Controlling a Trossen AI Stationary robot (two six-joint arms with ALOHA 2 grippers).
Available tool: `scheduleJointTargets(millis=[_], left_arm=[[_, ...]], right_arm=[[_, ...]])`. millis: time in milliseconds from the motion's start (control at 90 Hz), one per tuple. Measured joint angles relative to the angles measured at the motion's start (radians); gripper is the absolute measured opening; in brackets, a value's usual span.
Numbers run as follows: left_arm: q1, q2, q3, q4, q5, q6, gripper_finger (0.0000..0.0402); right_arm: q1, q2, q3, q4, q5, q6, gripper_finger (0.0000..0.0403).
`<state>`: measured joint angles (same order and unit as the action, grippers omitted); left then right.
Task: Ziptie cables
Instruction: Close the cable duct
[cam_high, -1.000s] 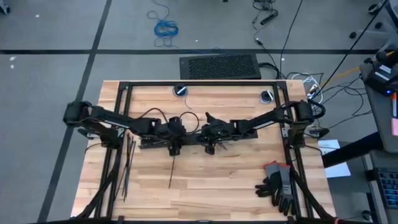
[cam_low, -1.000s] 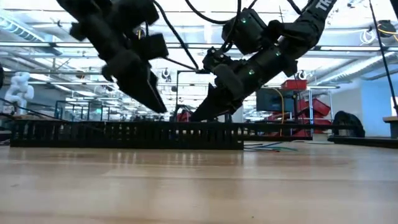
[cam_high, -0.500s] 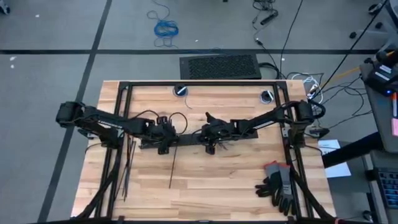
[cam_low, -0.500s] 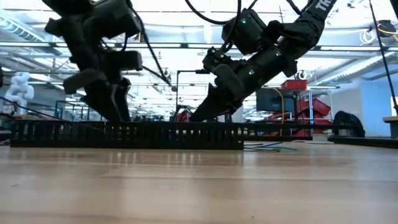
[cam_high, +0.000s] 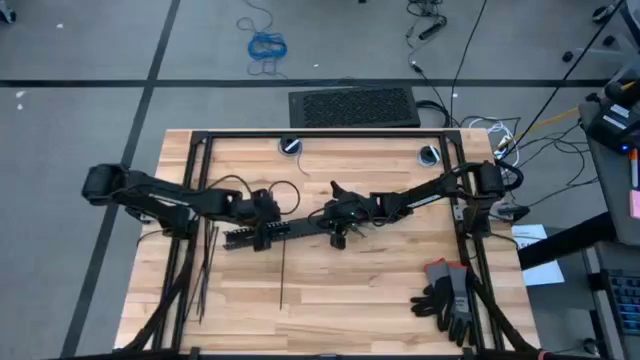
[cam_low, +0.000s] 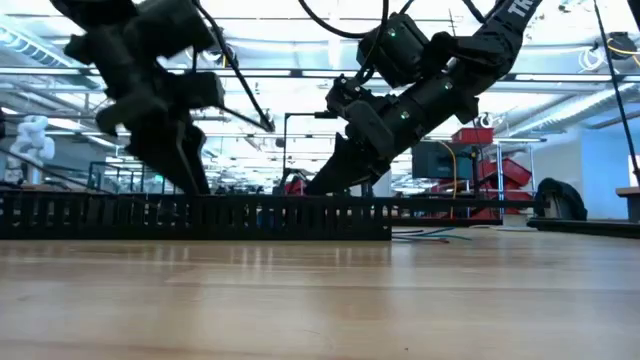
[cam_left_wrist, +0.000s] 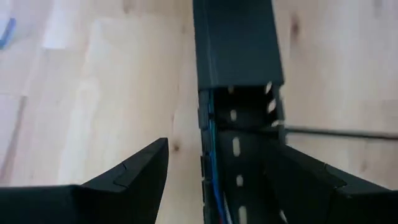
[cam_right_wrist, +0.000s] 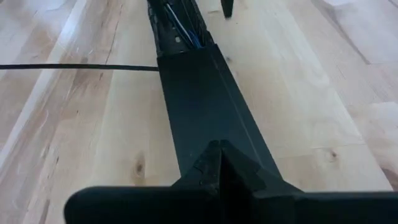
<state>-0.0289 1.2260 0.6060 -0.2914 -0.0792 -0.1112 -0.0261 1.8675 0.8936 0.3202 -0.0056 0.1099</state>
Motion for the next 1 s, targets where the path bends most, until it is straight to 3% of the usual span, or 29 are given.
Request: scheduleJointTargets(millis=[178, 511, 1000], left_arm=[[-0.032, -0.049, -0.047, 0.085, -0.001, -0.076, 0.0260], [-0.037, 0.026, -0.137, 0.241, -0.008, -0.119, 0.0260], [-0.036, 0.237, -0.135, 0.413, -0.028, -0.109, 0.0260]], right_arm=[[0.000, 0.000, 0.000, 0.003, 0.001, 0.001, 0.0000], [0.000, 0.000, -0.001, 0.008, 0.003, -0.003, 0.0000], [0.000, 0.000, -0.001, 0.016, -0.001, -0.017, 0.0000]])
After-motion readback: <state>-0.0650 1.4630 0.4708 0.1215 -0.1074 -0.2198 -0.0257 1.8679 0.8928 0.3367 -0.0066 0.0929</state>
